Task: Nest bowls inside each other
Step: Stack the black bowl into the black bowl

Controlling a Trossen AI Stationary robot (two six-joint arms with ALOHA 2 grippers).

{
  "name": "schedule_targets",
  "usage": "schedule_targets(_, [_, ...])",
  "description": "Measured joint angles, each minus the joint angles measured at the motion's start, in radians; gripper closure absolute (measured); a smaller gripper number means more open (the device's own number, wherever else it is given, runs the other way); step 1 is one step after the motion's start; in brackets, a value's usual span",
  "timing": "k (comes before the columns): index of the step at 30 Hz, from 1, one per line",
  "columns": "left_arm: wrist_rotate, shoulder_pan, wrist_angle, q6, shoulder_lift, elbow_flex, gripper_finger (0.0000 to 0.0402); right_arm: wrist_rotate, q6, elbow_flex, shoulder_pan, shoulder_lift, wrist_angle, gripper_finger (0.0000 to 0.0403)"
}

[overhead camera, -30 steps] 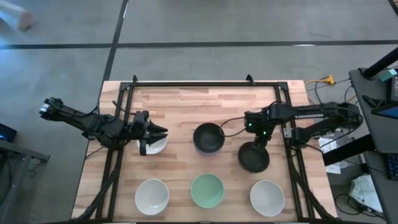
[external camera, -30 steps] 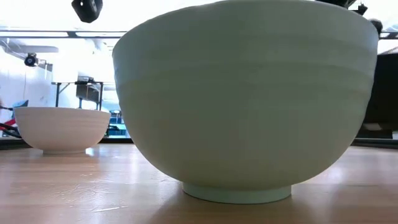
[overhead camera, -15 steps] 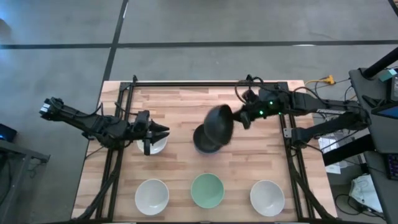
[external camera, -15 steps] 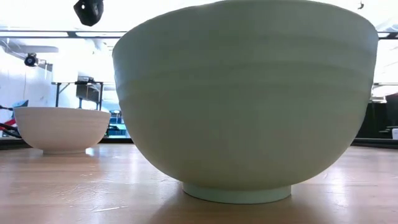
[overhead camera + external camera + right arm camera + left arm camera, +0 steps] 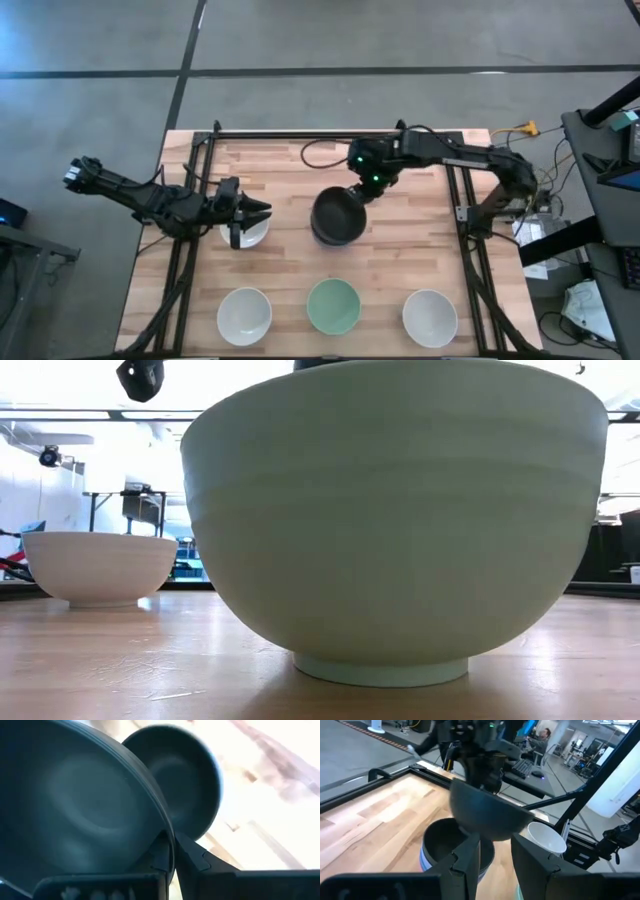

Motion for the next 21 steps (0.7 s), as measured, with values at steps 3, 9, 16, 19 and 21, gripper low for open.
schedule_targets(3, [0.002,0.0,-0.001,0.0,0.002,0.0,0.0307,-0.008,-0.019,0.024,-0.024,0.049,-0.012,0.0391])
schedule_targets(9, [0.022,0.0,-0.001,0.0,0.001,0.0,0.0307,-0.033,-0.029,0.051,-0.052,0.108,-0.026,0.0391])
schedule_targets(16, [0.028,0.0,-0.002,0.0,0.006,0.0,0.0307,-0.031,-0.069,0.128,-0.057,0.197,-0.17,0.039])
schedule_targets(19, [0.029,0.0,-0.004,0.0,0.007,0.0,0.0307,-0.023,-0.083,0.148,-0.058,0.22,-0.185,0.039])
schedule_targets(21, [0.029,0.0,-0.003,0.0,0.008,0.0,0.0307,-0.001,-0.086,0.154,-0.058,0.23,-0.189,0.039])
